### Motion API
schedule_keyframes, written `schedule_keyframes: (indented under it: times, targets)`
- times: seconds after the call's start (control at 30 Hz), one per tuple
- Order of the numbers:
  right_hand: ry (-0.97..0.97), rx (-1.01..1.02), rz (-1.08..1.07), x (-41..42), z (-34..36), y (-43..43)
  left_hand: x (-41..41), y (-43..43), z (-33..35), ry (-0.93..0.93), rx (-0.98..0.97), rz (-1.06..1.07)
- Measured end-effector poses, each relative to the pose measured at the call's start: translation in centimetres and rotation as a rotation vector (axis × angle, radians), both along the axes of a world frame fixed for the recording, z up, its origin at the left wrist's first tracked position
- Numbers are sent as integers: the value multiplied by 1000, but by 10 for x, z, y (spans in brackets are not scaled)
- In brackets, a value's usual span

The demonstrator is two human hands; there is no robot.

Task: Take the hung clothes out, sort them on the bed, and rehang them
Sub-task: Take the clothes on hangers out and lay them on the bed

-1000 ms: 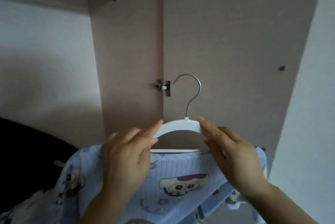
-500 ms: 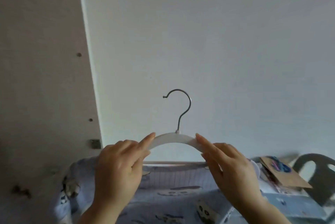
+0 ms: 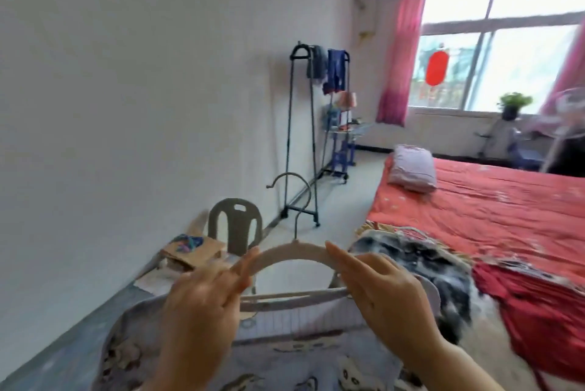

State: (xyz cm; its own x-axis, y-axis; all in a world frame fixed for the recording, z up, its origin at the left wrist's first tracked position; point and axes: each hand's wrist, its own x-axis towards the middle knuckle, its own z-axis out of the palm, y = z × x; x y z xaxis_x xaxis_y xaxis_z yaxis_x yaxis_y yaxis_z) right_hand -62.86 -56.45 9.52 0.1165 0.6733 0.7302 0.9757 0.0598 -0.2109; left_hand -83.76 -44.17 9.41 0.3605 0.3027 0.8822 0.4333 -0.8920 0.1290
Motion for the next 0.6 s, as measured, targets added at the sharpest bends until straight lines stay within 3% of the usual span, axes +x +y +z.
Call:
schedule_keyframes:
  times: [0.17,0.33,0.6]
  targets:
    - [-9,-30,-371,52,-3,-103,111,-36,-6,85,-122,-376]
    - [-34,-39,-683,79,-10,-209,201,-111,-13,71,-95,-625]
    - [-89,-43,-915,159,-27,-372,331,-259,-24,75,-176,-896]
